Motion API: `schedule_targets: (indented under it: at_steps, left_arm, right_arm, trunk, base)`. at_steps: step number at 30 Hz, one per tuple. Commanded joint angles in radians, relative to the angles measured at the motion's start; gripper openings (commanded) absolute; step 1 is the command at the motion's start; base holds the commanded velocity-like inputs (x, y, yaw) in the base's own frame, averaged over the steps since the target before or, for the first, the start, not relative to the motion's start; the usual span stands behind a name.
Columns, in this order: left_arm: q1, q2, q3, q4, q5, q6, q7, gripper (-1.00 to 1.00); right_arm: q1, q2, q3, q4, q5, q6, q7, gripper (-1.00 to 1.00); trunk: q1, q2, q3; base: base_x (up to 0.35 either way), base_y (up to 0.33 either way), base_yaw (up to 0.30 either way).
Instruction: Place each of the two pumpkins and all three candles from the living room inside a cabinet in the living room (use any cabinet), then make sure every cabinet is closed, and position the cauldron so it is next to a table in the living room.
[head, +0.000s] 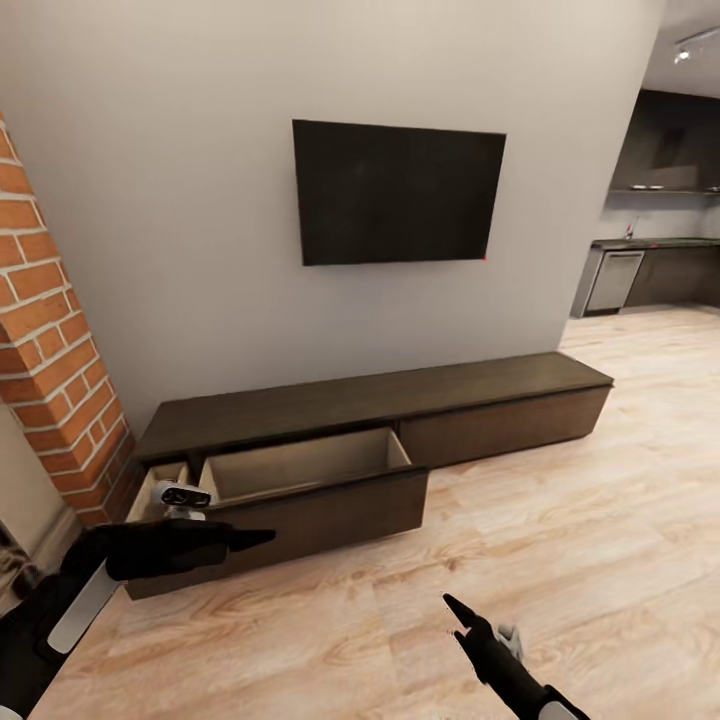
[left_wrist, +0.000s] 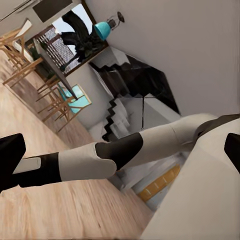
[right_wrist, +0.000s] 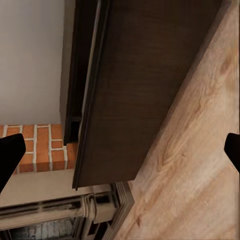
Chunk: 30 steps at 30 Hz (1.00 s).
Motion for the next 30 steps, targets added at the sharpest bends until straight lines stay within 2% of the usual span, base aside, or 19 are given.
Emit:
schedule_targets:
  at_steps: [1,18,30]
  left_arm:
    - [0.0,0.001,-0.002,0.0,0.002,0.011,-0.004,1.0]
    - [-0.002,0.001,-0.003,0.002,0.002,0.011,-0.004,1.0]
    - [-0.002,0.0,-0.002,0.002,0.002,0.009,-0.004,1.0]
  right_arm:
    - [-0.001,0.0,0.005,0.003,-0.01,0.007,0.003,1.0]
    - [-0.001,0.0,0.005,0.016,-0.009,-0.002,0.003,1.0]
    - [-0.001,0.0,0.004,0.016,-0.011,-0.002,0.003,1.0]
  trunk:
    - [-0.004,0.007,0.002]
    - [-0.069,0.126,0.059]
    - [-0.069,0.126,0.065]
  base:
    - [0.0,0.0,-0.287]
    - [0.0,0.0,-0.289]
    - [0.019,0.0,-0.289]
